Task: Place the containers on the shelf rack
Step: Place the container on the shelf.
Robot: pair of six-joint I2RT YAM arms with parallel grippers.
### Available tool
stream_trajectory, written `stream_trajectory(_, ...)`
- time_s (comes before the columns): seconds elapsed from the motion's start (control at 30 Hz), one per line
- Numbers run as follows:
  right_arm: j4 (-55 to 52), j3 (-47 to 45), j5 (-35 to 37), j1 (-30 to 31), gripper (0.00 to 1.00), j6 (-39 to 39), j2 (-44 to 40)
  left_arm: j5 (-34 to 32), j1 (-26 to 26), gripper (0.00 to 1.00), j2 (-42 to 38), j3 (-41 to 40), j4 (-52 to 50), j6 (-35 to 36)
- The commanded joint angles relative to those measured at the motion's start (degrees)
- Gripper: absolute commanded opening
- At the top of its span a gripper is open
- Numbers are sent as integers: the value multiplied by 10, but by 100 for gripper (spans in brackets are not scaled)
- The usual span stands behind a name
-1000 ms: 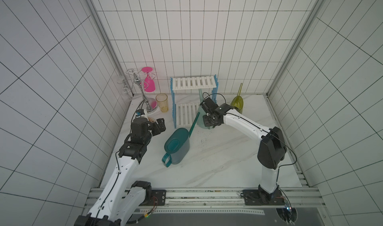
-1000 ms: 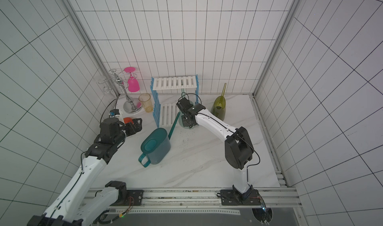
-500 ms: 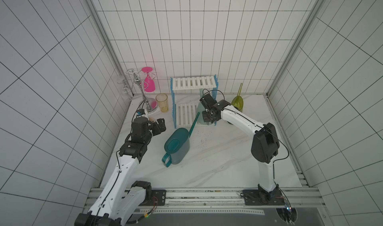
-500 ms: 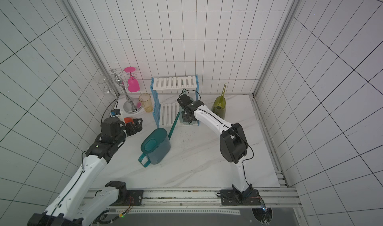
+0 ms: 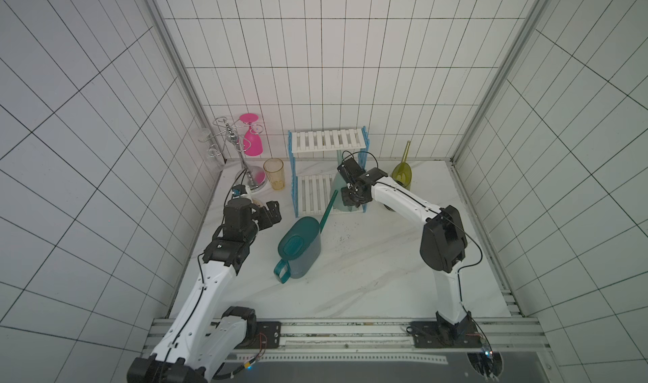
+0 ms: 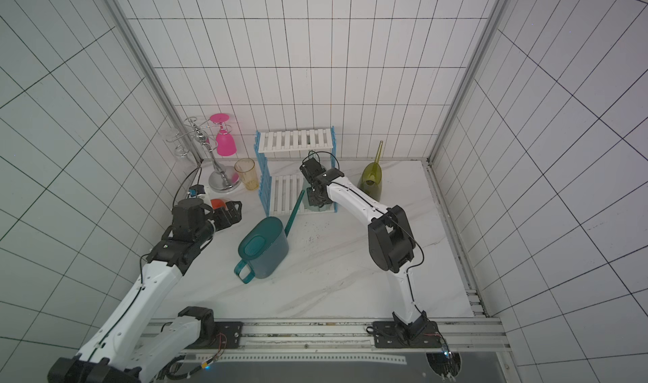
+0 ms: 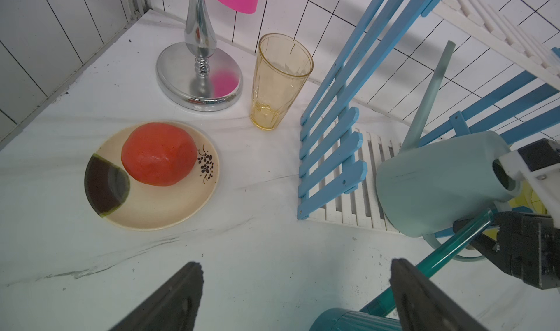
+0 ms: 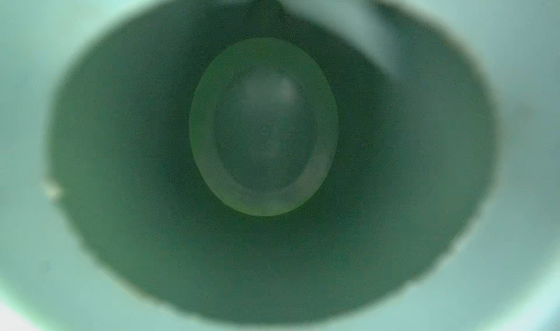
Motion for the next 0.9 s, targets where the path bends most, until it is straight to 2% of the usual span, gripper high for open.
stream_trajectory(0.0,-1,20,-1,-4,8,8,7,9,0,98,0,7,7,5)
stream_trajectory(0.17,-11,28,-1,-4,27,14,5,10,0,98,-5,5,6,4)
stream_trajectory(0.43,-16,28,-8,0,48,22,-12,14,0,98,-4,8,0,1)
stream_trajectory(0.67,-23,16,-1,20,59,30,-45,23,0,98,-8,7,-12,-10)
stream_trajectory(0.87,-17,-48,33,51,66,38,-122,44,0,98,-30,22,-92,-49)
